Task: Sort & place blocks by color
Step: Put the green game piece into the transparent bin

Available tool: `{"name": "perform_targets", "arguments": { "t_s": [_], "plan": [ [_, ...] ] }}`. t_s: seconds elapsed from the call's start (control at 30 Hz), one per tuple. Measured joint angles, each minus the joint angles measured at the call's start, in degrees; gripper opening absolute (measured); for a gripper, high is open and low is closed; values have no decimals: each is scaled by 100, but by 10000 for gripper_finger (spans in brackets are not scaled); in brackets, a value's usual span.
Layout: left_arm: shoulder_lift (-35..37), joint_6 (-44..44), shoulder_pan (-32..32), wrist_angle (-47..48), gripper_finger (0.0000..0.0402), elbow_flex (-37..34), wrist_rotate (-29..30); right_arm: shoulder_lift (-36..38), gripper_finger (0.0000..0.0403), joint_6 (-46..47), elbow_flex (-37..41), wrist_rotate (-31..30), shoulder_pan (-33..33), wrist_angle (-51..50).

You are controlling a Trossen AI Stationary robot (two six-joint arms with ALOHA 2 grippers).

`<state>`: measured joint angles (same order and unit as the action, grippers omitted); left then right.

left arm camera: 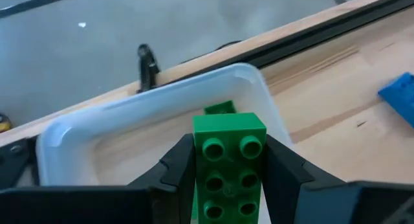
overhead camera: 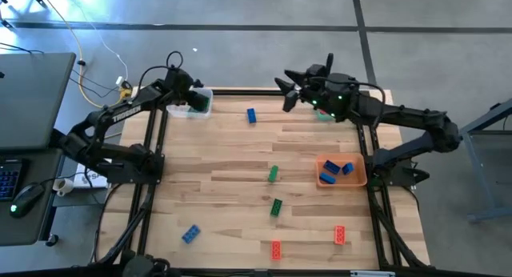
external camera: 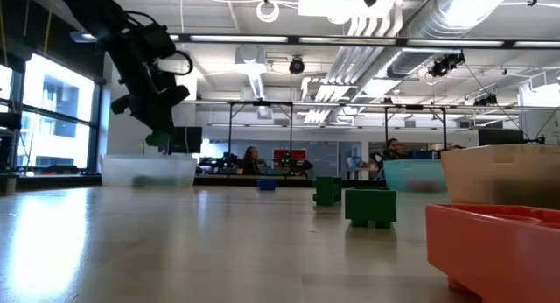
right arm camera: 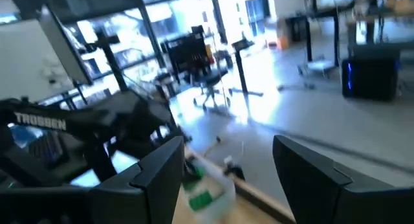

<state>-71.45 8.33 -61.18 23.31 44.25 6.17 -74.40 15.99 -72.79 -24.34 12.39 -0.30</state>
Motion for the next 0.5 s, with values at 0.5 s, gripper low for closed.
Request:
{"name": "perform_targets", "arguments": {
  "t_s": [0.5],
  "plan": [
    [-903, 404, -202, -383, 114, 0, -122, -577, 225, 702, 0, 1638, 294, -537]
  ]
}}
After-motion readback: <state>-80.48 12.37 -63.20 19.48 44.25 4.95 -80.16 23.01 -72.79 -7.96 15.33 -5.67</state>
